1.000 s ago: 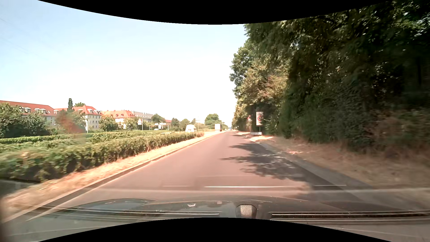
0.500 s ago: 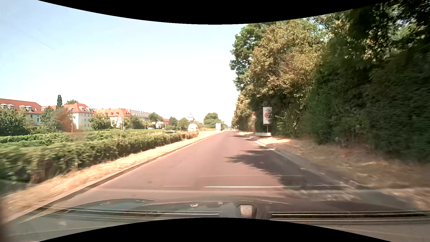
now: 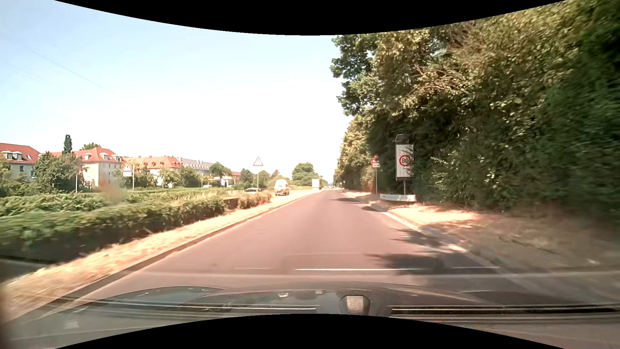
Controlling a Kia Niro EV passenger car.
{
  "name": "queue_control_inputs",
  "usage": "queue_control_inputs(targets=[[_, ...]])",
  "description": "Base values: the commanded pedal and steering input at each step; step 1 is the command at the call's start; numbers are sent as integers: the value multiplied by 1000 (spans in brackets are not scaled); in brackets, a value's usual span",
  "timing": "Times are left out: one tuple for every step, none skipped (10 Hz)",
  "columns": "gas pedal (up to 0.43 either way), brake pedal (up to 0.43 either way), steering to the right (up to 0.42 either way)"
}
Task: Follow the waypoints while adhering to traffic rules and regulations
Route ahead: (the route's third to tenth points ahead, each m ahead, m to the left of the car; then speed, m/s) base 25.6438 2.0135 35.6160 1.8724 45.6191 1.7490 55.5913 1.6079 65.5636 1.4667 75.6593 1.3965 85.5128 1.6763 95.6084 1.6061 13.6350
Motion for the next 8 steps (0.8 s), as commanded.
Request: queue_control_inputs(targets=[[248,0,0],[248,0,0],[248,0,0],[248,0,0],[248,0,0],[248,0,0],[248,0,0],[248,0,0]])
